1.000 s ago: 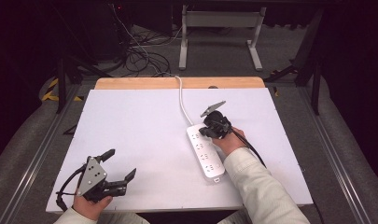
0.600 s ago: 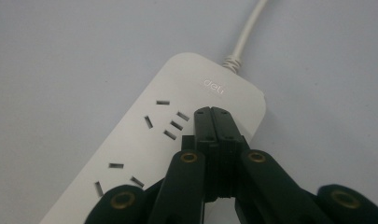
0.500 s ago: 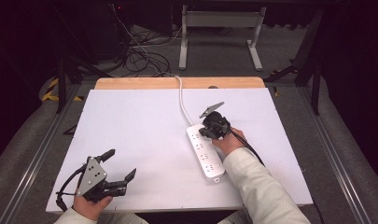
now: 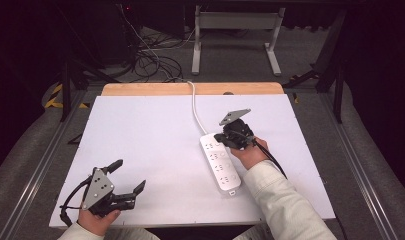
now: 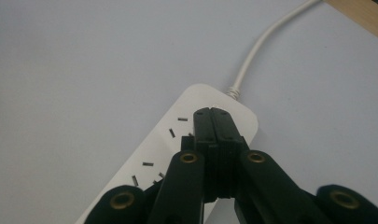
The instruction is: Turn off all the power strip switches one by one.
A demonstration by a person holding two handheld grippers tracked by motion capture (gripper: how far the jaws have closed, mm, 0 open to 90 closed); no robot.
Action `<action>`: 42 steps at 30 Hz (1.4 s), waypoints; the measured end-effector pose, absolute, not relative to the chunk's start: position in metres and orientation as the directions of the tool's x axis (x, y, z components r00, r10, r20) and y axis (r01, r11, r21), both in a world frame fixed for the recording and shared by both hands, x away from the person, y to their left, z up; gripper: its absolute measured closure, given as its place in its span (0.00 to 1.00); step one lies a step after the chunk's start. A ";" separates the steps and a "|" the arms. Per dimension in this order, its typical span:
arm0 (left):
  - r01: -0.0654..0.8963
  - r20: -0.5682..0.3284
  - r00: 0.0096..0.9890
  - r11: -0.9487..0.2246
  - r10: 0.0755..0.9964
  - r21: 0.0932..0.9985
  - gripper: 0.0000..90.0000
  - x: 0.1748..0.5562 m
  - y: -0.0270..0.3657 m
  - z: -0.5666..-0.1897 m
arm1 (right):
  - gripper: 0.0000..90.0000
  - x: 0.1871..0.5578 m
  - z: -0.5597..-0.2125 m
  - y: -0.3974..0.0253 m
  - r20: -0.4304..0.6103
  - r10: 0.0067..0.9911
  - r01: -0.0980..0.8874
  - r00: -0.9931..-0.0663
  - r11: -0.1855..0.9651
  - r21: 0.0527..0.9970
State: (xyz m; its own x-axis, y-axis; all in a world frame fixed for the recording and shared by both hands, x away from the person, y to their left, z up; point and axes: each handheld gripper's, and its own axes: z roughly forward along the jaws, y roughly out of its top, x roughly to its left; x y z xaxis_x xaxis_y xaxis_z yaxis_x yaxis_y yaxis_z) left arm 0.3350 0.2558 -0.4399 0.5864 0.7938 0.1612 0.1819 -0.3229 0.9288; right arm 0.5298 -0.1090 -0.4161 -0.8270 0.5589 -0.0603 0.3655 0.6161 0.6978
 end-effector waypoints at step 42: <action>0.179 0.168 0.583 -0.327 0.795 0.928 0.12 0.334 0.254 -0.440 | 1.00 0.500 -0.437 -0.131 -0.023 0.549 0.384 -0.835 0.614 0.689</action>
State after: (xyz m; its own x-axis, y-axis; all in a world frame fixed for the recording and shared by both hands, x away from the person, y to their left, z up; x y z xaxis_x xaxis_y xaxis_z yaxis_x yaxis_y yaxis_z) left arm 0.3340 0.2541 -0.4397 0.5833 0.7948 0.1677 0.1786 -0.3269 0.9280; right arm 0.4996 -0.1313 -0.4368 -0.8353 0.5492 -0.0234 0.3844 0.6140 0.6894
